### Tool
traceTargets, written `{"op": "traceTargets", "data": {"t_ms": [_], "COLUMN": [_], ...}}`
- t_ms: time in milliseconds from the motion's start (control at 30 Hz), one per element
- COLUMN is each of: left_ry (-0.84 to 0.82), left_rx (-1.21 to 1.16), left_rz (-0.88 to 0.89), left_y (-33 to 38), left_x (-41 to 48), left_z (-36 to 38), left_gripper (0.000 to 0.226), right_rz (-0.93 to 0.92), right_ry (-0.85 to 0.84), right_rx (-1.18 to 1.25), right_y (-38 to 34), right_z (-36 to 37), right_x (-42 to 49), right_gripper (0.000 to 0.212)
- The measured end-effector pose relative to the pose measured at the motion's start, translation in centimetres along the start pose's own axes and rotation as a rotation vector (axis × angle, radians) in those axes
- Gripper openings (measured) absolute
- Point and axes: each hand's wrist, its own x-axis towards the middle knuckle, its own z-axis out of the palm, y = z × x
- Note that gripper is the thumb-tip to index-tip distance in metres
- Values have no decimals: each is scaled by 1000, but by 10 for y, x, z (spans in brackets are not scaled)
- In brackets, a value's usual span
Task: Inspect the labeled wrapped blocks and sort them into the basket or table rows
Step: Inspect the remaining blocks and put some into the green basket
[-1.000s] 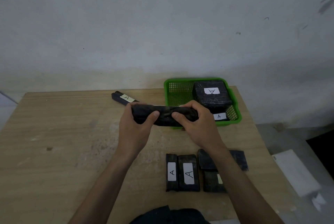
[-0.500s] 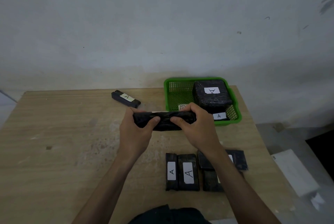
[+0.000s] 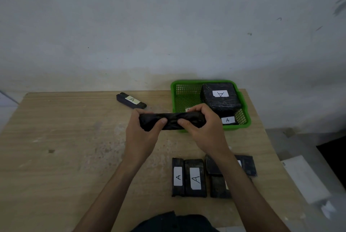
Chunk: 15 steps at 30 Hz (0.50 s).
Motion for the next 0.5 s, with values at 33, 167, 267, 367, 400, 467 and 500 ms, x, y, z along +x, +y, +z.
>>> {"op": "traceTargets", "data": {"t_ms": [33,167,267,367,400,467,500], "left_ry": [-30,-127,-203,-405,-480,-596,-622], "left_rx": [-56,-181,-152,52,117,253,316], "left_rz": [-36,-145,-211,-205,-171,-50,29], "left_y": [-2,0,1,-7,-8,-8,-5], "left_x": [2,6,9,15,16,16,14], "left_z": [-2,-7,-8,-15,-18,-21,-21], "left_gripper": [23,20,20,21,25,39,50], "right_rz": [4,14,12,-25,-44,-111,-155], "right_ry": [-37,-81,-28,-92,-131,-211,-248], "right_rx": [39,80,21,-1,-19,-117,-179], "right_y": [-1,-3,-4,-3,-3,-5,-7], "right_z": [-5,-15,-12,-17,-20,-23,-24], "right_x": [1,5,1,0,0,0,-1], "right_gripper": [26,28,31,45,49,51,50]}}
